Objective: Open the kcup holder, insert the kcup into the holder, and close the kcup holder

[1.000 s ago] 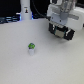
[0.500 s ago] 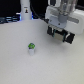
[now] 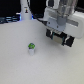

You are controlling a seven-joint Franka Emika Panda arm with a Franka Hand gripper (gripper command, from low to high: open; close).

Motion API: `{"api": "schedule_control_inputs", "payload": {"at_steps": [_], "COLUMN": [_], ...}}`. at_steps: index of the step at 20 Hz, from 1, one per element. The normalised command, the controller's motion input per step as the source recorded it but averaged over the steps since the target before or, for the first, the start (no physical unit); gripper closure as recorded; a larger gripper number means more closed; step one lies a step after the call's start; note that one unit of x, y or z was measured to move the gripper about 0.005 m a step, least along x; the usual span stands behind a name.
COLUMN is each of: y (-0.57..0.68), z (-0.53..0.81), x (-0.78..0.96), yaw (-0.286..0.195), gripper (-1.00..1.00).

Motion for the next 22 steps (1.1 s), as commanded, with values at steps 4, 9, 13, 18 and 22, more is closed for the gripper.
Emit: {"api": "schedule_control_inputs", "payload": {"at_steps": [4, 9, 13, 18, 22], "y": [-0.09, -0.23, -0.31, -0.33, -0.4], "z": [0.51, 0.45, 0.33, 0.18, 0.04], "x": [0.19, 0.08, -0.01, -0.04, -0.05], "yaw": [-0.111, -0.201, -0.293, -0.299, -0.294], "gripper": [-1.0, -1.0, -1.0, -1.0, -1.0]}}
